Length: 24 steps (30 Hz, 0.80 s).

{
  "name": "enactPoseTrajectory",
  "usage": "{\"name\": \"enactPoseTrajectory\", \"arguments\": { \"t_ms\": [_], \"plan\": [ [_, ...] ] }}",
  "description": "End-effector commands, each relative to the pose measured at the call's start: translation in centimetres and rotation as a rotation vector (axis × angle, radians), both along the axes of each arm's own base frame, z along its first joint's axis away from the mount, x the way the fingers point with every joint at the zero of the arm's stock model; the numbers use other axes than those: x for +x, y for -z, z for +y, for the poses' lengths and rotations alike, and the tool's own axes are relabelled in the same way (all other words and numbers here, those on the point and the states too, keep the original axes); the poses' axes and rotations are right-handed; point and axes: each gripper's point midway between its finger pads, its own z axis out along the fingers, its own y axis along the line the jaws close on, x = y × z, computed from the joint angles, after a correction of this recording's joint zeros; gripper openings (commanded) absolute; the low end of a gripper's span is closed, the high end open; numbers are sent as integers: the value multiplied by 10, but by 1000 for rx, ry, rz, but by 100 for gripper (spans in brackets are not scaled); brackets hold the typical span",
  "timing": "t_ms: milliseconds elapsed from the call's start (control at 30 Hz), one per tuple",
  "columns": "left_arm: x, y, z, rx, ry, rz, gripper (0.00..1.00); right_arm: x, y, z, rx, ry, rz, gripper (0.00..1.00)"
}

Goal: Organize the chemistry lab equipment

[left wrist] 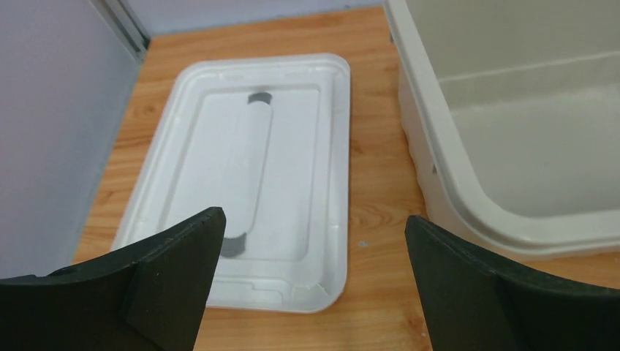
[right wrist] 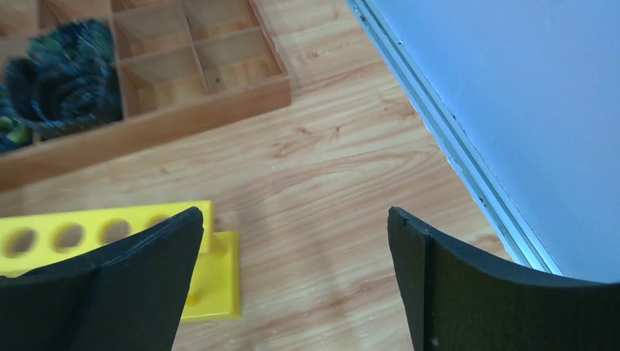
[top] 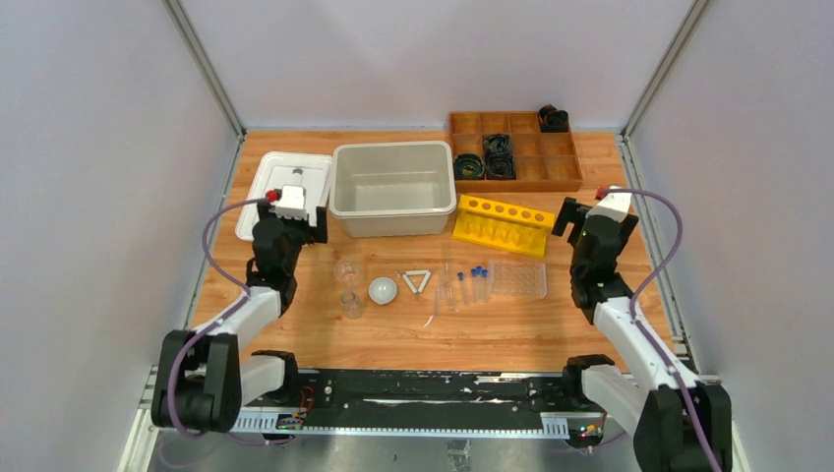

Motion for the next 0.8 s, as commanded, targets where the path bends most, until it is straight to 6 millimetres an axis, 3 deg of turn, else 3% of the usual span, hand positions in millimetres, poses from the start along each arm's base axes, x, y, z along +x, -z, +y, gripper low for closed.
{"name": "enactPoseTrajectory", "arguments": {
  "t_ms": [0,100,200,267,367,433,533,767],
  "plan": [
    [-18,-5,12,1,-11,131,100,-26,-1,3,141,39,126,100],
    [-28,-27,6,-11,33,156,100,-34,-10,22,418,46,126,100],
    [-37,-45,3,-29,63,215,100,-22,-26,70,557,-230,107,98],
    [-42,-52,2,-49,73,270,100,-16,-22,91,590,-317,151,98],
    [-43,-64,3,-60,64,320,100,-14,-8,115,480,-338,332,95],
    [-42,-69,5,-58,50,346,100,-15,1,134,378,-347,420,86],
    [-43,-74,8,-61,31,369,100,-20,8,177,293,-424,478,74],
    [-49,-90,6,-101,28,368,100,-22,43,250,233,-548,586,63]
  ]
}}
